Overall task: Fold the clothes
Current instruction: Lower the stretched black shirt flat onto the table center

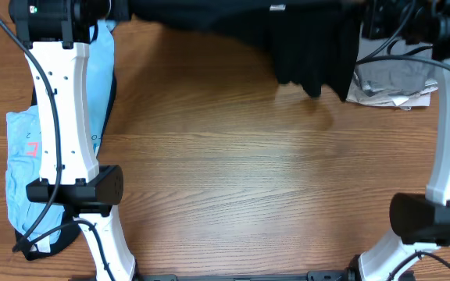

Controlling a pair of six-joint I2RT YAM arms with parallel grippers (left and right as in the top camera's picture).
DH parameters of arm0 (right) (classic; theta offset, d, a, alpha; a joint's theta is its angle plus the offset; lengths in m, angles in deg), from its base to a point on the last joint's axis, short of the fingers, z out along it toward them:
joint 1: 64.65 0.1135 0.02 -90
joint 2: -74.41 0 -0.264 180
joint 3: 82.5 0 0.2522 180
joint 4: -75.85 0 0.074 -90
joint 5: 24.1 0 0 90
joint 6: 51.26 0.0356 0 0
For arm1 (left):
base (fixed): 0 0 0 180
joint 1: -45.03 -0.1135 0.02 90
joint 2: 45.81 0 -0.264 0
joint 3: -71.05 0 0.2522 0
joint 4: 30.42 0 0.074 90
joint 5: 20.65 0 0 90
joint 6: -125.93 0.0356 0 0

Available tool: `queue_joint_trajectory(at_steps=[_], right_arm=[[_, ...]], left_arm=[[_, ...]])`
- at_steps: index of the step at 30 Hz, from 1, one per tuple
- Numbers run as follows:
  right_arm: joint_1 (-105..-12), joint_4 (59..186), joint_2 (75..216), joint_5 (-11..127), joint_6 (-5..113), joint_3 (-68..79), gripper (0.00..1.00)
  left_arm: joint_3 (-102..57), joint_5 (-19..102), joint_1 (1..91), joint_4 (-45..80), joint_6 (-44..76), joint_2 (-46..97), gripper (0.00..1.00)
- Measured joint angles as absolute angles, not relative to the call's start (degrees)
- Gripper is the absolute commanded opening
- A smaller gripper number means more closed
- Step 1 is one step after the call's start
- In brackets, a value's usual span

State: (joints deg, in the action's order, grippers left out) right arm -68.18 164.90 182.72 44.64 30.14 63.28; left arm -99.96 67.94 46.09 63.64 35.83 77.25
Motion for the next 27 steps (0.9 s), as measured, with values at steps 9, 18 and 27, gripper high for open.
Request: queue_joint_trajectory(at_steps=[9, 18, 27], right_arm=[[-68.2, 180.44, 184.44, 42.46, 31.62, 62.87, 0.04], [-68.35, 186.75, 184.27, 42.87, 35.14, 61.97, 0.04], [-64.11, 182.67, 176.6, 47.79, 40.93, 43.79, 0.04]], left_arm=[[-99.48, 64.05, 44.69, 80.01, 35.83, 80.82, 0.04], [-91.05, 59.5, 44.13, 80.07, 35.83, 80.95, 0.04], [-76.97, 59.28, 44.21, 79.99, 35.9, 76.31, 0.04]])
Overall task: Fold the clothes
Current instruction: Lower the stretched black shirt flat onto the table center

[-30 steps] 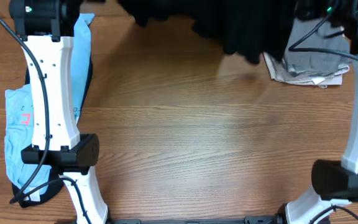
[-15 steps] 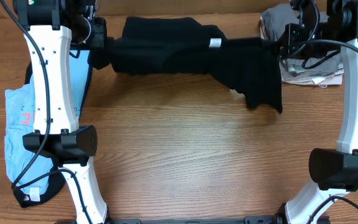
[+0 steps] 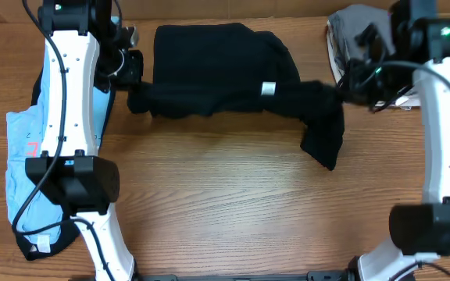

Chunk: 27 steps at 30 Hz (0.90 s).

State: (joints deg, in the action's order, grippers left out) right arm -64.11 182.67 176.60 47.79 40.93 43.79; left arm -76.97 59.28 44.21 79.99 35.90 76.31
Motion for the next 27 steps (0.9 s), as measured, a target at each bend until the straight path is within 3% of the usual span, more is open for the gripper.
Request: queue_joint_trajectory(at_steps=[10, 19, 21, 23, 27], right_arm=[[-57.79, 175.23, 159.09, 50.28, 49.68, 14.83, 0.04], [-55.28, 172.61, 155.77, 47.53, 52.41, -0.17, 0.05], [-54.63, 172.26, 155.77, 46.96, 52.85, -2.22, 0.08], [-54.06, 172.26, 155.77, 46.59, 53.17, -3.53, 0.13], [-53.73, 173.09, 155.77, 46.39, 54.09, -4.78, 0.47]], left_arm=[[-61.34, 61.58, 48.85, 80.05, 36.07, 65.01, 0.04], [-45.74, 69.58, 50.4, 79.33, 30.0, 64.77, 0.04], [-43.13, 70.78, 50.22, 78.87, 29.1, 64.77, 0.12], [-40.73, 71.81, 50.18, 78.04, 28.42, 64.77, 0.23], [-37.04, 73.25, 50.18, 76.73, 27.39, 64.77, 0.46]])
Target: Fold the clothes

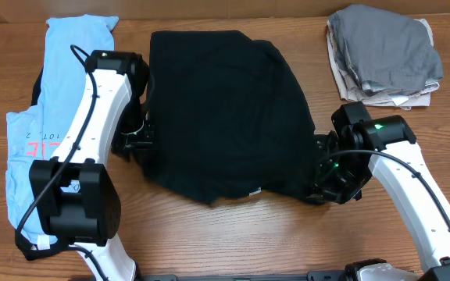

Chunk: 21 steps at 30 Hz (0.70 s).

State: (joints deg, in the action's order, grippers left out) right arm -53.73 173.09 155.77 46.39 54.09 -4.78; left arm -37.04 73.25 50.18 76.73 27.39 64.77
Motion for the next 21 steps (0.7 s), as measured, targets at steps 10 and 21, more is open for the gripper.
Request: queue_joint_trajectory(at_steps=[10, 21], right_arm=[[-53.69, 170.34, 155.44, 46.35, 54.09, -4.8, 0.59], [-53.69, 152.17, 155.68, 46.67, 54.07, -4.8, 0.77]], left_arm=[[-35.94, 74.41, 50.18, 74.5, 26.91, 64.77, 0.59], [-45.78, 68.59, 50.66, 64.97, 33.34, 64.77, 0.68]])
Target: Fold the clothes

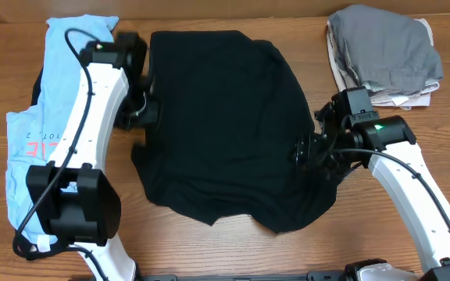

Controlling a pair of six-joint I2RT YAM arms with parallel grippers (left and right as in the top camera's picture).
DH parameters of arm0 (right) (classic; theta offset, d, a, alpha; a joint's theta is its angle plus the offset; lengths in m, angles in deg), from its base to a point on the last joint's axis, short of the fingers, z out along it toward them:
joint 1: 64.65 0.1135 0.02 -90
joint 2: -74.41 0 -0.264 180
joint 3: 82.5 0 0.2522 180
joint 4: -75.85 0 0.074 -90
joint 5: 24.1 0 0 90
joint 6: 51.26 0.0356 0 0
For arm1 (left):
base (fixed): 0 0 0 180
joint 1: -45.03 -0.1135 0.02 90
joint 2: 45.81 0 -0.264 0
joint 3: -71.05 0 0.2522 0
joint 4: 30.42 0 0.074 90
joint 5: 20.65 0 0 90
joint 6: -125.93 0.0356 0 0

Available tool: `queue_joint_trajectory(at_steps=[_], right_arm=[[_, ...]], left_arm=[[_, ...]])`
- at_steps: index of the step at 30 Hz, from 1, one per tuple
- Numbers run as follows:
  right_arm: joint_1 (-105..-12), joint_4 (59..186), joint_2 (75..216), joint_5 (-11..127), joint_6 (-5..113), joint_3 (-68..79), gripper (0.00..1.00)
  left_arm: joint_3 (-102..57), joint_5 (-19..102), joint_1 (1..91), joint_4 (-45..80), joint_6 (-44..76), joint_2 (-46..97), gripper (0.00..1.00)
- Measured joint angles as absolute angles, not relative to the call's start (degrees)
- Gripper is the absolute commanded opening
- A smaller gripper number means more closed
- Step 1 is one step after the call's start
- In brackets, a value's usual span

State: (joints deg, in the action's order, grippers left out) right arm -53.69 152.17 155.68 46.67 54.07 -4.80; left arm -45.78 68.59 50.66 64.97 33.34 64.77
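Observation:
A black garment (225, 125) lies spread flat across the middle of the wooden table (209, 254), with its lower edge wavy near the front. My left gripper (148, 113) sits at the garment's left edge, about halfway up. My right gripper (303, 152) rests over the garment's right side. Both are dark against the black cloth. Their fingers look parted, and no cloth is lifted by either one.
A light blue shirt (30, 133) with red print lies along the left side, with a dark garment partly under it. A pile of grey folded clothes (385, 51) sits at the back right corner.
Both grippers have left the garment's lower corners and now sit farther back. The lower edge has spread toward the front, and the cloth lies flatter.
At first the black garment was bunched at the table's far edge. Then both grippers held it stretched between them across the back. Then it lay over the middle with the grippers at its lower corners. Now it lies flat, released.

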Motion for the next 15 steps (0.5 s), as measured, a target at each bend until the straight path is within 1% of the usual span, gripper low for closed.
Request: queue_joint_trajectory(at_steps=[1, 3, 4, 5, 9, 15], right_arm=[[-53.69, 150.91, 156.25, 46.83, 54.11, -4.8, 0.77], [-53.69, 148.7, 158.3, 46.87, 54.22, -4.8, 0.78], [-53.66, 147.96, 159.7, 46.96, 54.38, -4.8, 0.78], [-53.66, 147.45, 160.99, 47.02, 54.57, -4.8, 0.78], [-53.69, 144.96, 167.96, 47.31, 55.75, -4.8, 0.78], [-53.69, 142.89, 173.47, 47.42, 58.35, -4.8, 0.79]], left_arm=[[-47.92, 67.04, 50.81, 63.61, 34.65, 64.77, 0.72], [-51.7, 64.2, 51.25, 60.49, 36.82, 64.77, 0.91], [-53.19, 62.87, 51.43, 58.87, 37.47, 64.77, 0.97], [-54.39, 61.64, 51.45, 57.45, 37.93, 64.77, 1.0], [-56.62, 57.62, 51.8, 51.27, 39.09, 64.77, 1.0], [-56.64, 55.5, 51.8, 44.51, 39.42, 64.77, 1.0]])
